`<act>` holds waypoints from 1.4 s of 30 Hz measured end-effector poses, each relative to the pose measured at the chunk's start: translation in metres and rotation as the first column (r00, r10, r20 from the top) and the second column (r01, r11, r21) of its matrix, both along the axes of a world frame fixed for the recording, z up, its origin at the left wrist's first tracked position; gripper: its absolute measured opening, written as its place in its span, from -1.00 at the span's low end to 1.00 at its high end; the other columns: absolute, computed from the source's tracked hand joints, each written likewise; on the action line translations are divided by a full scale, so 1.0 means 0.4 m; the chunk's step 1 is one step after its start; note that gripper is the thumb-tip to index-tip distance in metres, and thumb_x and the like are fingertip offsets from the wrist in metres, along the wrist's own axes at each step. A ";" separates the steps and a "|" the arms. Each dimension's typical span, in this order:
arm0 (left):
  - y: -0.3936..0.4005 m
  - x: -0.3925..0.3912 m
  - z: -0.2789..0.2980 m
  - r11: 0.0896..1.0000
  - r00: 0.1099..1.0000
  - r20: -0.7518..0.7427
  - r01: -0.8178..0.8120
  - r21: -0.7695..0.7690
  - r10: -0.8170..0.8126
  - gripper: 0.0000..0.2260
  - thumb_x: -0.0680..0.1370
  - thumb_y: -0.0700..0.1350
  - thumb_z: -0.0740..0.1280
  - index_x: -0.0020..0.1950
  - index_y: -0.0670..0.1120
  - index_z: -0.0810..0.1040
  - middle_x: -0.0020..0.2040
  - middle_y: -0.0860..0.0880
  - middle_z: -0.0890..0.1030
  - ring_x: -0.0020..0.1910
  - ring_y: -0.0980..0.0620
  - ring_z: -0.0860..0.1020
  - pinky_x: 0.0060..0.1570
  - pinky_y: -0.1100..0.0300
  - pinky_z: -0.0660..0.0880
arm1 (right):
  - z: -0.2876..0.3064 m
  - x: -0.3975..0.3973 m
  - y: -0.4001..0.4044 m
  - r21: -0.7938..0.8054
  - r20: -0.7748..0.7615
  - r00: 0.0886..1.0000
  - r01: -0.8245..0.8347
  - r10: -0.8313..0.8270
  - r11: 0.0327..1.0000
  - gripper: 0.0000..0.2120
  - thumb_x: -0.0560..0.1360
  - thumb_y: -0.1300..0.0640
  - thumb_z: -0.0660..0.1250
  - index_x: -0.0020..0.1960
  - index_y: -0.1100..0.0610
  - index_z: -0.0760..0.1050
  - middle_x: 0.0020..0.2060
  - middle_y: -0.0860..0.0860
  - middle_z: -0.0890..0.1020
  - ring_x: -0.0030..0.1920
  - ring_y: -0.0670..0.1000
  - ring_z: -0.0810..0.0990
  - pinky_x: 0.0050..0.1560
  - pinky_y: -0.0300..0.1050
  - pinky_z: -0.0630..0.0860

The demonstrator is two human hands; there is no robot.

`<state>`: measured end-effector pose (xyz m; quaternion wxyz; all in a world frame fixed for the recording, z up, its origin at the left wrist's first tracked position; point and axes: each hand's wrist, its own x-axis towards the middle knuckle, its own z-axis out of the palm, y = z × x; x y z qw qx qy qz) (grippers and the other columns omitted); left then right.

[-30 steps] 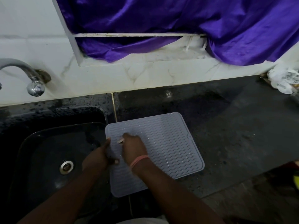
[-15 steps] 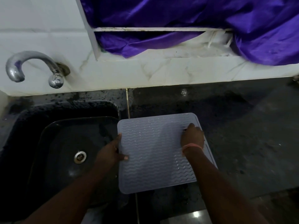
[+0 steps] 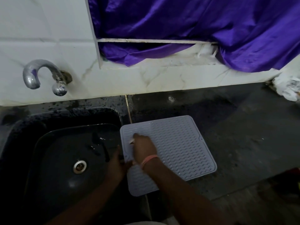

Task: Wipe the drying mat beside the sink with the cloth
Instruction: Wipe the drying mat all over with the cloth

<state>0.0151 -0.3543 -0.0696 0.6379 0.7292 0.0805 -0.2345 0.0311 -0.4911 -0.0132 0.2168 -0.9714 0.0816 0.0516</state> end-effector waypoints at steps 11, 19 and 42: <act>0.053 -0.007 0.013 0.953 0.952 -0.035 0.304 -0.006 -0.304 -0.19 0.52 -0.49 0.31 0.61 0.04 0.08 0.35 0.09 0.43 0.12 0.28 0.52 -0.04 0.41 0.54 | -0.053 -0.044 -0.194 -0.176 0.016 0.907 0.416 -0.420 0.892 -0.78 0.64 0.18 0.19 0.25 0.16 0.49 0.13 0.16 0.60 0.15 0.13 0.56 0.21 0.07 0.54; 0.048 0.038 -0.022 0.934 0.933 -0.061 0.356 0.029 -0.354 -0.25 0.52 -0.52 0.29 0.50 0.16 0.22 0.38 -0.07 0.47 0.16 0.00 0.55 0.00 0.24 0.59 | -0.011 -0.060 -0.051 0.135 0.049 0.994 0.086 -0.093 0.987 -0.87 0.52 0.29 0.29 0.04 0.22 0.56 -0.05 0.18 0.64 -0.02 0.16 0.61 0.04 0.01 0.57; 0.048 0.080 -0.002 0.446 0.677 -0.061 0.547 0.709 -0.733 -0.20 0.56 0.03 0.42 0.64 0.09 -0.01 0.41 -0.08 0.52 0.29 -0.03 0.56 0.20 0.23 0.45 | -0.002 -0.142 0.023 0.180 0.033 0.999 -0.018 0.012 0.983 -0.83 0.57 0.27 0.27 0.13 0.25 0.53 0.01 0.21 0.64 0.03 0.19 0.61 0.17 0.08 0.52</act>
